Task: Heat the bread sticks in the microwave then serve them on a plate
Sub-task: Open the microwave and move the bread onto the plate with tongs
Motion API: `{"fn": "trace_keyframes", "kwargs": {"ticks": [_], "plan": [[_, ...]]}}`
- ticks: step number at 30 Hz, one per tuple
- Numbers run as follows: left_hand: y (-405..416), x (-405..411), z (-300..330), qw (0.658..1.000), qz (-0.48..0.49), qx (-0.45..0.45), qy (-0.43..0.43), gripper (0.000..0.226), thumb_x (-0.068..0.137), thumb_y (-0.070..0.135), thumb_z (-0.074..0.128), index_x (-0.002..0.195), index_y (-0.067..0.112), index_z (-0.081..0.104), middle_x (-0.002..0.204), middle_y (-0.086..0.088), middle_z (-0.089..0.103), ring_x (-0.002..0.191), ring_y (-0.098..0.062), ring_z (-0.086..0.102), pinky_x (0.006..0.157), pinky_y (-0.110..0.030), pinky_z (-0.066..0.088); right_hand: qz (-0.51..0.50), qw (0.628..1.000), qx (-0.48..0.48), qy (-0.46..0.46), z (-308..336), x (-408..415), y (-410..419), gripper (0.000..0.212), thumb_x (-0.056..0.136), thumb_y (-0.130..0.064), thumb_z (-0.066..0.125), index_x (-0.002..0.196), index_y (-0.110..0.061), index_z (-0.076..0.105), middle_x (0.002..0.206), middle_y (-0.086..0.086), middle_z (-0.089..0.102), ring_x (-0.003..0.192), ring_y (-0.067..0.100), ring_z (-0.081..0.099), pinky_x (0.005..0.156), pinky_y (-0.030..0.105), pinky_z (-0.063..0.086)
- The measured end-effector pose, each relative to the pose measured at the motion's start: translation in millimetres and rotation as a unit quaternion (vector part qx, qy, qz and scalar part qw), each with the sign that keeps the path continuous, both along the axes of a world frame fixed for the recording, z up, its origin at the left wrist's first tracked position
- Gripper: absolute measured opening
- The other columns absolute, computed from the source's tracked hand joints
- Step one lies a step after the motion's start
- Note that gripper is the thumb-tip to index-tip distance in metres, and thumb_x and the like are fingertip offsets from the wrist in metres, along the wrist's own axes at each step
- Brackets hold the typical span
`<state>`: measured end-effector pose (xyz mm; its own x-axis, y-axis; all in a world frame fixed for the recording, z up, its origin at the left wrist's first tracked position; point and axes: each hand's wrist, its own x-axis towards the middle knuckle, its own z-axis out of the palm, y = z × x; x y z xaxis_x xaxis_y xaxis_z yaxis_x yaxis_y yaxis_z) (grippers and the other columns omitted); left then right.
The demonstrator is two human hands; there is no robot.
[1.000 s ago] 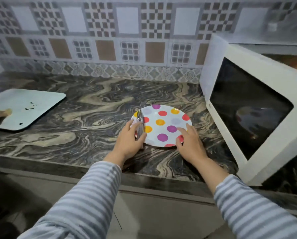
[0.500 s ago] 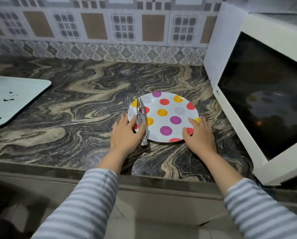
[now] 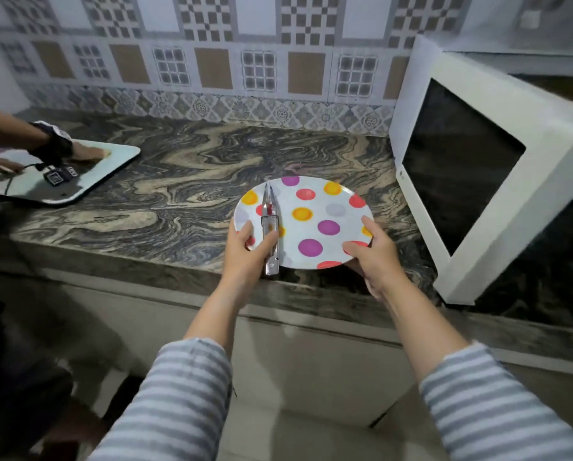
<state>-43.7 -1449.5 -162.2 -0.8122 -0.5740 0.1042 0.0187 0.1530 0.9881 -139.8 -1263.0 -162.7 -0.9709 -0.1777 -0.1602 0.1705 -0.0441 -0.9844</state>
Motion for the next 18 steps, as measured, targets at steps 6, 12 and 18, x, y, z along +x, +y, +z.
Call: {"fn": "trace_keyframes", "kwargs": {"ticks": [6,12,18], "plan": [[65.5,97.8,-11.3,0.997,0.056,0.05,-0.005,0.066,0.086,0.025,0.07,0.142,0.01,0.041,0.136,0.014,0.038,0.121,-0.006,0.045,0.095,-0.018,0.035,0.045,0.999,-0.007,-0.013,-5.8,80.6,51.7,0.079,0.079,0.011,0.06,0.148,-0.017,0.032,0.132,0.01,0.055,0.113,0.029,0.06,0.094,0.051,0.051],[123.9,181.4,-25.8,0.995,0.057,0.071,-0.028,0.068,0.088,0.024,0.068,0.146,0.01,0.035,0.135,0.018,0.035,0.121,0.0,0.042,0.092,-0.014,0.035,0.068,0.997,-0.016,-0.045,-16.7,166.8,112.2,0.078,0.084,0.01,0.058,0.15,-0.017,0.027,0.12,0.005,0.06,0.107,0.026,0.061,0.09,0.046,0.053],[155.7,234.9,-38.5,0.995,0.02,0.092,-0.043,0.073,0.079,0.033,0.073,0.143,0.015,0.041,0.139,0.001,0.045,0.118,-0.008,0.05,0.094,-0.021,0.042,0.042,0.995,-0.039,-0.077,-23.5,233.2,153.9,0.077,0.086,0.011,0.056,0.15,-0.02,0.026,0.121,0.008,0.059,0.094,0.021,0.061,0.053,0.023,0.054]]}}
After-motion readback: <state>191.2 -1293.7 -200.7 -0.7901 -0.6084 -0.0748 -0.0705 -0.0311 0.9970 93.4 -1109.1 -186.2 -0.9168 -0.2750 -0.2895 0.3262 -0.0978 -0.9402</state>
